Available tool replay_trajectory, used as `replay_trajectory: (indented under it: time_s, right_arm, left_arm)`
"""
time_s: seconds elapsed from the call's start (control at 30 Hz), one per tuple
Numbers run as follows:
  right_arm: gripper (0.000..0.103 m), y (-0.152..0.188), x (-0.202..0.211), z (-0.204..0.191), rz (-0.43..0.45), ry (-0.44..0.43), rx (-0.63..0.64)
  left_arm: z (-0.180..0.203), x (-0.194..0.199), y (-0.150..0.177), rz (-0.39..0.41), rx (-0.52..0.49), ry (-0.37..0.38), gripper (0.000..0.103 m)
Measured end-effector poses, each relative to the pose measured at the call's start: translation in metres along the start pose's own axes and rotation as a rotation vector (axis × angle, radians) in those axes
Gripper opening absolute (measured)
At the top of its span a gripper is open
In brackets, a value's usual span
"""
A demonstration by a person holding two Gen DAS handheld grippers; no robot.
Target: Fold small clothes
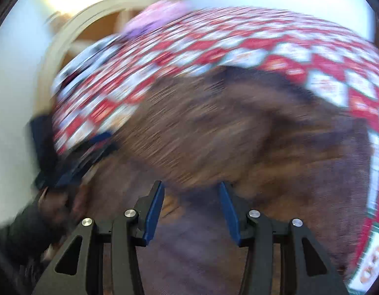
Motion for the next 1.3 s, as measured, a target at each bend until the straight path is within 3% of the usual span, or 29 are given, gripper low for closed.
replay_trajectory:
  time_s: [0.13, 0.23, 0.47, 0.53, 0.63, 0.73, 0.93, 1.03, 1.17, 1.3]
  right_arm:
    - [0.049, -0.017, -0.018, 0.033, 0.030, 0.058, -0.138]
    - [0.049, -0.021, -0.032, 0.033, 0.015, -0.008, -0.182]
    - [0.044, -0.017, -0.030, 0.015, 0.063, 0.021, -0.100]
    - [0.027, -0.017, -0.036, 0.016, 0.048, 0.028, -0.112]
    - [0.010, -0.016, -0.039, 0.012, 0.043, 0.025, -0.110]
    - [0.005, -0.018, -0.028, 0.006, 0.078, 0.053, -0.082]
    - [0.005, -0.031, 0.006, 0.004, 0.160, 0.089, -0.056]
    - [0.005, -0.033, 0.009, 0.016, 0.158, 0.128, -0.070]
    - [0.005, -0.020, -0.018, 0.034, 0.057, 0.136, -0.099]
    - [0.010, -0.008, -0.029, 0.040, 0.020, 0.132, -0.119]
  left_arm:
    - [-0.001, 0.001, 0.001, -0.001, -0.005, -0.011, 0.086]
    - [-0.002, 0.002, 0.001, 0.003, -0.007, -0.018, 0.086]
    - [0.000, -0.001, 0.002, -0.009, -0.031, -0.048, 0.086]
    - [0.002, -0.002, 0.003, -0.017, -0.050, -0.069, 0.087]
    - [0.004, -0.003, 0.004, -0.024, -0.070, -0.088, 0.089]
    - [0.003, -0.003, 0.004, -0.026, -0.070, -0.089, 0.089]
    - [0.003, -0.003, 0.004, -0.027, -0.068, -0.087, 0.089]
    - [0.003, -0.004, 0.005, -0.034, -0.065, -0.087, 0.089]
    - [0.000, -0.006, 0.006, -0.047, -0.052, -0.078, 0.090]
    - [0.001, -0.007, 0.006, -0.046, -0.054, -0.076, 0.090]
Point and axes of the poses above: each gripper's, at about its wrist camera, not at the fingertips, and x roughly against the way its jaws point, z to its right, y to its underside, the point moved 8 cm from there along -x, roughly the way its jaws point, and after that the axes turned 7 degrees about y, right-handed, at the moved point
